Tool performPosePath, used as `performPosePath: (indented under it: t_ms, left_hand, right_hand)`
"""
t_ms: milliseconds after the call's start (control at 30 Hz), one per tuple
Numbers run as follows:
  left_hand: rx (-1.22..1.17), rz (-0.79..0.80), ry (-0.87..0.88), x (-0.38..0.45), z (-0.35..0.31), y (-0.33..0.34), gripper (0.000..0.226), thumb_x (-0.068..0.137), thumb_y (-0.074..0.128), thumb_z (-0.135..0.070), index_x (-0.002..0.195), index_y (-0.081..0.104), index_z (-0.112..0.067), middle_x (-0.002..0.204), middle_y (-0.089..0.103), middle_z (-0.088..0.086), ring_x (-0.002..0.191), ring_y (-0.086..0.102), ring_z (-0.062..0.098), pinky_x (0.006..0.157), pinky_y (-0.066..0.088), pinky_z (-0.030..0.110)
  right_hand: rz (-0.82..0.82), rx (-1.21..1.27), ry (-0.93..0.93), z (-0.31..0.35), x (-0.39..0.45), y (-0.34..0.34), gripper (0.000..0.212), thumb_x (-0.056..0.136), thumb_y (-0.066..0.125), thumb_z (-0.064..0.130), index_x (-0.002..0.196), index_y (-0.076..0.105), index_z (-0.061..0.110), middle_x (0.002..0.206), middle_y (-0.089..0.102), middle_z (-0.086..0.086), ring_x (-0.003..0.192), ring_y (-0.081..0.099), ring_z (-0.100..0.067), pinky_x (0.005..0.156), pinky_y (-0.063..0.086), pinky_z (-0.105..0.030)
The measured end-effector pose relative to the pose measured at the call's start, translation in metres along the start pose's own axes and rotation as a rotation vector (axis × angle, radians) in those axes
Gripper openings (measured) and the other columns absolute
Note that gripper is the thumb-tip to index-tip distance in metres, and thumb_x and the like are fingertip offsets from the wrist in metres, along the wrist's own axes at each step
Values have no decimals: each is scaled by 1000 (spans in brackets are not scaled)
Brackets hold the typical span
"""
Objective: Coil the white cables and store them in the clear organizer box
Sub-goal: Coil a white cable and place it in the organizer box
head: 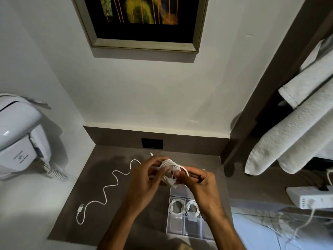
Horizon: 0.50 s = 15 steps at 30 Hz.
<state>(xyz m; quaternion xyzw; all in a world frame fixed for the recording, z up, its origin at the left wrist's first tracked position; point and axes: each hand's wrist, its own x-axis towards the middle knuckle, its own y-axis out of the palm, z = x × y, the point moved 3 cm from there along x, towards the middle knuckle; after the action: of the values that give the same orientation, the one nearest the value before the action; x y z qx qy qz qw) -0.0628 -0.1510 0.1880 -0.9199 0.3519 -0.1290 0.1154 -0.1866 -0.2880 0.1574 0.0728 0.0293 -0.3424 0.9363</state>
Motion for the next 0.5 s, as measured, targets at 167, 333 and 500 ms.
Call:
performPosePath:
  t_ms: [167, 333, 500]
  left_hand:
    - [-104, 54, -98, 1, 8, -2, 21, 93, 70, -22, 114, 73, -23, 106, 78, -16, 97, 77, 8, 67, 64, 20]
    - [-242, 86, -211, 3, 12, 8, 23, 89, 68, -30, 109, 77, -25, 103, 82, -3, 96, 79, 15, 76, 67, 33]
    - [1, 46, -109, 1, 21, 20, 24, 100, 62, -20, 120, 74, -15, 107, 81, -4, 100, 75, 5, 87, 61, 19]
  right_hand:
    - [134, 206, 68, -7, 6, -6, 36, 83, 82, 30, 115, 84, 13, 111, 85, -13, 103, 82, -22, 86, 64, -23]
    - [78, 287, 94, -22, 10, -1, 37, 89, 76, 36, 123, 80, 25, 115, 85, -10, 111, 80, -24, 87, 65, -25]
    - [-157, -95, -145, -35, 6, 6, 39, 103, 65, 13, 113, 80, 48, 113, 84, 16, 108, 80, -9, 87, 66, -23]
